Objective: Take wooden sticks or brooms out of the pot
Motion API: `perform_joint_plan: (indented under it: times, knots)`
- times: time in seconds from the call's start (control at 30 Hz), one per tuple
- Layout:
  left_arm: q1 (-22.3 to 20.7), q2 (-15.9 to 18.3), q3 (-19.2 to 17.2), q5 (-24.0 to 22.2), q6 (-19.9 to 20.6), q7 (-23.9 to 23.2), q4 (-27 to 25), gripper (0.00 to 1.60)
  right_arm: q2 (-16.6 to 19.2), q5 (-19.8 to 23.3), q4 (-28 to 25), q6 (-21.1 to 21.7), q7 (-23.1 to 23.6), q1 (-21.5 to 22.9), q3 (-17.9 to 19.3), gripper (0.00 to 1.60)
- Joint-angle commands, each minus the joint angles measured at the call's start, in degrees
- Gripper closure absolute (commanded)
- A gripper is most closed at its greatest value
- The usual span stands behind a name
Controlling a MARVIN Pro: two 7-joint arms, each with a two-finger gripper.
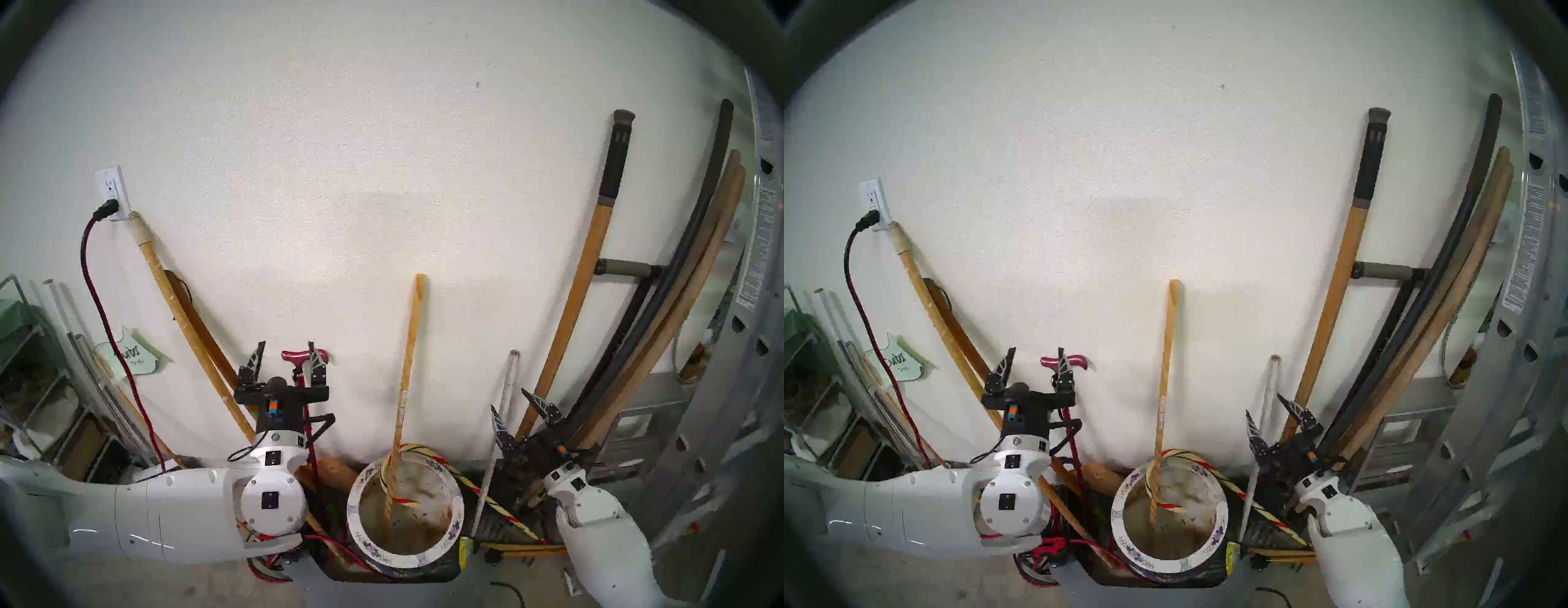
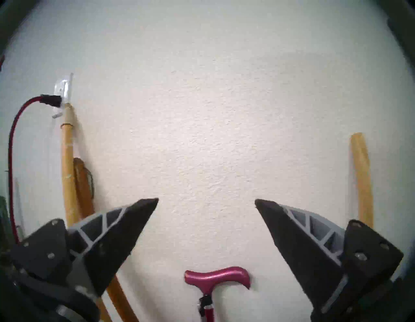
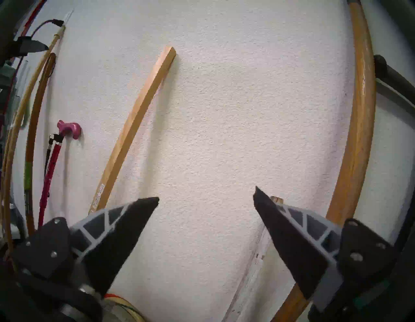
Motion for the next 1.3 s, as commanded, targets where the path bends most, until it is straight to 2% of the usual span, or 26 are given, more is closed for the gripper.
perform_joint_plan:
  times: [0.0,0.43,0.67,0.9,1.0,1.27]
  knots:
    - [-1.8,-1.9,1.0,-2.7,-0.7,-6.3,0.9,0.00,-0.1,0.0,-0.5,-0.4,0.2,0.0,-0.3,0.00]
    - [-3.7,-8.0,2.2,-12.0,-4.5,-16.9,8.9,0.00,-0.1,0.0,-0.5,-0.4,0.1,0.0,-0.3,0.00]
    - [-5.9,-12.0,4.7,-12.6,-3.6,-24.4,12.6,0.00,-0.1,0.0,-0.5,-0.5,0.1,0.0,-0.4,0.00]
    - [-7.8,-16.3,6.1,-13.6,-1.7,-29.1,15.4,0.00,-0.1,0.1,-0.5,-0.5,0.1,0.1,-0.4,0.00]
    - [-8.5,-19.1,6.3,-14.7,-1.1,-31.0,19.0,0.00,-0.1,0.1,-0.5,-0.5,0.1,0.1,-0.4,0.00]
    - [-9.8,-23.1,6.9,-17.2,-0.7,-36.3,27.5,0.00,-0.1,0.1,-0.5,-0.5,0.1,0.1,-0.4,0.00]
